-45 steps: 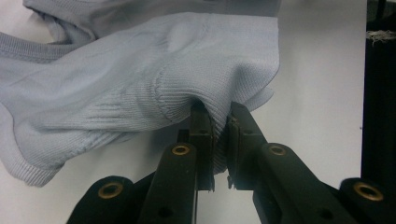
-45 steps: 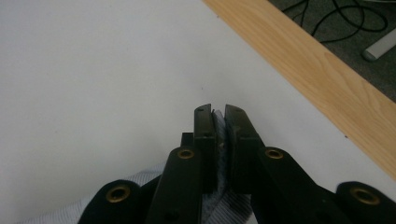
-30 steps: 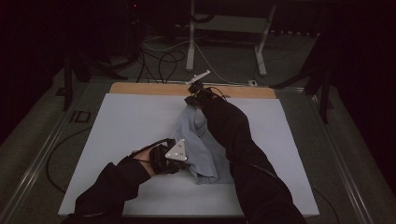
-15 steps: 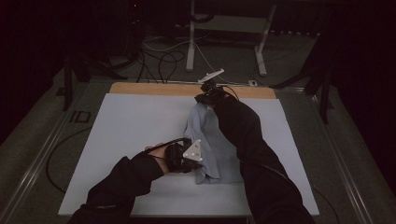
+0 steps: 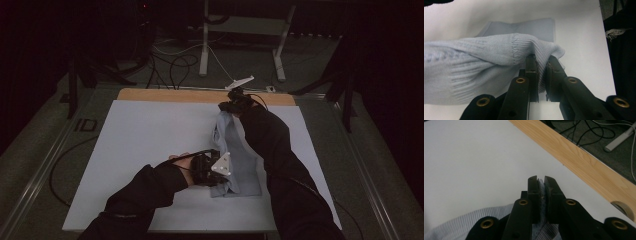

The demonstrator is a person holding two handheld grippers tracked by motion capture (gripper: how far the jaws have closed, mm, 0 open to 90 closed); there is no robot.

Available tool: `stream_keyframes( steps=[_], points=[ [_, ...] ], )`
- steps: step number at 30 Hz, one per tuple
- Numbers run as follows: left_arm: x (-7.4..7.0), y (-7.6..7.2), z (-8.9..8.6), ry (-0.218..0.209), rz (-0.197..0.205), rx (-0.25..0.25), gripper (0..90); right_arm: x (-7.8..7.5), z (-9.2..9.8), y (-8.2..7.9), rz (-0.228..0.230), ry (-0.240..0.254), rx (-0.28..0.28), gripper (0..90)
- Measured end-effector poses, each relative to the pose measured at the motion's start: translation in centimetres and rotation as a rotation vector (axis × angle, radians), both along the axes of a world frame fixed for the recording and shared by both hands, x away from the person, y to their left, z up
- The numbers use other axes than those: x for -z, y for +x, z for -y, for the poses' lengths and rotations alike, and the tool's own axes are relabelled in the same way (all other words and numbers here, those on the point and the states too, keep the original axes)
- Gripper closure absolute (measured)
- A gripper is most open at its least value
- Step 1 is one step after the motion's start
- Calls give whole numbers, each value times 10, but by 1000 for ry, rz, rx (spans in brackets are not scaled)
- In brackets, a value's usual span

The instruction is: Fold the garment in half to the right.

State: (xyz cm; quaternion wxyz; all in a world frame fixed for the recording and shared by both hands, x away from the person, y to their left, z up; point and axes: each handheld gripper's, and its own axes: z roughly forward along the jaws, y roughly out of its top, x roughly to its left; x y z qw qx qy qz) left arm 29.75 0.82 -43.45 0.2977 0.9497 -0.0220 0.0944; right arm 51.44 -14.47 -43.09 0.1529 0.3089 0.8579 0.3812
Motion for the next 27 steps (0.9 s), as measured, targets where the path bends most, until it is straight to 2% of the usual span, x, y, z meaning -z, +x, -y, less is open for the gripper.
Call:
stream_keyframes(
  steps=[6,10,18,27],
  points=[
    [2,0,9,10,3,18,830,3,11,-2,5,31,-10,848],
    [6,3,19,-2,-1,79,828,6,17,-3,3,46,-14,847],
    [15,11,32,-3,-23,149,827,12,29,-2,-12,49,-8,846],
    [25,18,54,13,-33,150,825,18,34,0,-29,57,7,843]
  ],
)
